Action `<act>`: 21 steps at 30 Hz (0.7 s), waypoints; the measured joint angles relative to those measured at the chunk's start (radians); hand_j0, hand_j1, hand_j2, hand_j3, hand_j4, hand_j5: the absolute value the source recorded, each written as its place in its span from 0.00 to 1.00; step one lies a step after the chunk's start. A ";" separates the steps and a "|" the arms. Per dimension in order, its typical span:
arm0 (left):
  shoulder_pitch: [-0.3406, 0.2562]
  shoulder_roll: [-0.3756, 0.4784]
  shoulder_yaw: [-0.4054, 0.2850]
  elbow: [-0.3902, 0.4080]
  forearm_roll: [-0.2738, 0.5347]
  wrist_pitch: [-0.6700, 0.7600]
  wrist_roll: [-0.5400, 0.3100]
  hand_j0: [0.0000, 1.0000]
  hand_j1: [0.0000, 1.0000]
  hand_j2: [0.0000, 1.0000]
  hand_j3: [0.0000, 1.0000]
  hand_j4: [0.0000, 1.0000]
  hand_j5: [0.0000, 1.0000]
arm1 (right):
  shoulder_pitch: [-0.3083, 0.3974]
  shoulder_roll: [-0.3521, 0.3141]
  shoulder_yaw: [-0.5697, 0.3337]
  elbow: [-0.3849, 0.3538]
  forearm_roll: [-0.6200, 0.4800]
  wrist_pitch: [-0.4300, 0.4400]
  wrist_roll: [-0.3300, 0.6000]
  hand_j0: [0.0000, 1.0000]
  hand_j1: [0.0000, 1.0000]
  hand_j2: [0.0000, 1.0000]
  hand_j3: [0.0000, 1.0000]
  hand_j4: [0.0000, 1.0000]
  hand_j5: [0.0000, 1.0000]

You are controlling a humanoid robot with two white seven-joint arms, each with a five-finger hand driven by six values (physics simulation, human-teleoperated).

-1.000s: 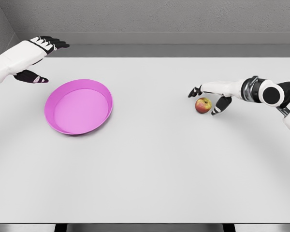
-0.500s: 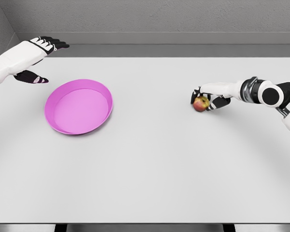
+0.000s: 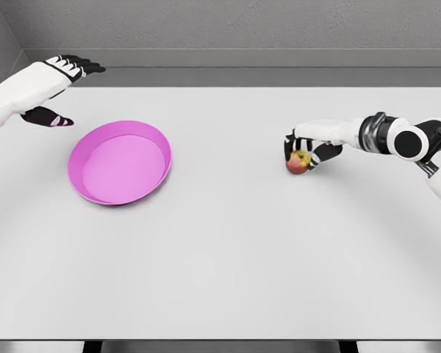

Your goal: Put the apple on the plate with both arms

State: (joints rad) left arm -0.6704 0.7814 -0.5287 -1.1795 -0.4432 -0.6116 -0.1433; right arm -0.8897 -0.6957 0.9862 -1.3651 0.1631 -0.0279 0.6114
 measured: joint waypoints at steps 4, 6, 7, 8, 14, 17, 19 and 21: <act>-0.002 0.000 0.000 0.001 0.000 0.000 0.000 1.00 1.00 1.00 1.00 1.00 1.00 | 0.000 0.001 0.000 -0.022 0.000 0.000 0.000 0.38 0.38 0.38 0.38 0.38 0.38; -0.002 0.000 0.000 0.002 0.000 0.000 0.000 1.00 1.00 1.00 1.00 1.00 1.00 | 0.000 0.001 -0.001 -0.035 0.000 0.000 0.000 0.36 0.36 0.36 0.36 0.36 0.36; -0.002 0.000 0.000 0.003 0.000 0.000 0.000 1.00 1.00 1.00 1.00 1.00 1.00 | 0.000 0.001 -0.001 -0.039 -0.001 0.000 0.000 0.35 0.35 0.35 0.35 0.35 0.35; -0.002 0.003 0.000 0.004 0.000 0.000 0.000 1.00 1.00 1.00 1.00 1.00 1.00 | 0.000 0.001 -0.002 -0.044 -0.001 -0.001 0.000 0.34 0.34 0.34 0.34 0.34 0.34; -0.002 0.010 0.000 0.006 0.001 0.000 0.000 1.00 1.00 1.00 1.00 1.00 1.00 | 0.000 -0.002 -0.013 -0.124 -0.001 0.001 0.000 0.32 0.32 0.32 0.32 0.32 0.32; -0.002 0.010 0.000 0.006 0.001 0.000 0.000 1.00 1.00 1.00 1.00 1.00 1.00 | -0.002 -0.001 -0.021 -0.189 -0.002 0.002 0.000 0.32 0.32 0.32 0.32 0.32 0.32; -0.002 0.011 0.000 0.006 0.001 0.000 0.000 1.00 1.00 1.00 1.00 1.00 1.00 | -0.005 0.002 -0.026 -0.224 -0.004 0.003 0.000 0.29 0.29 0.29 0.29 0.29 0.29; -0.002 0.011 0.000 0.006 0.001 0.000 0.000 1.00 1.00 1.00 1.00 1.00 1.00 | -0.006 0.004 -0.029 -0.242 -0.005 0.003 0.000 0.30 0.30 0.30 0.30 0.30 0.30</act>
State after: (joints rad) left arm -0.6719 0.7920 -0.5287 -1.1734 -0.4422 -0.6116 -0.1433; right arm -0.8958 -0.6912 0.9574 -1.6070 0.1580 -0.0250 0.6118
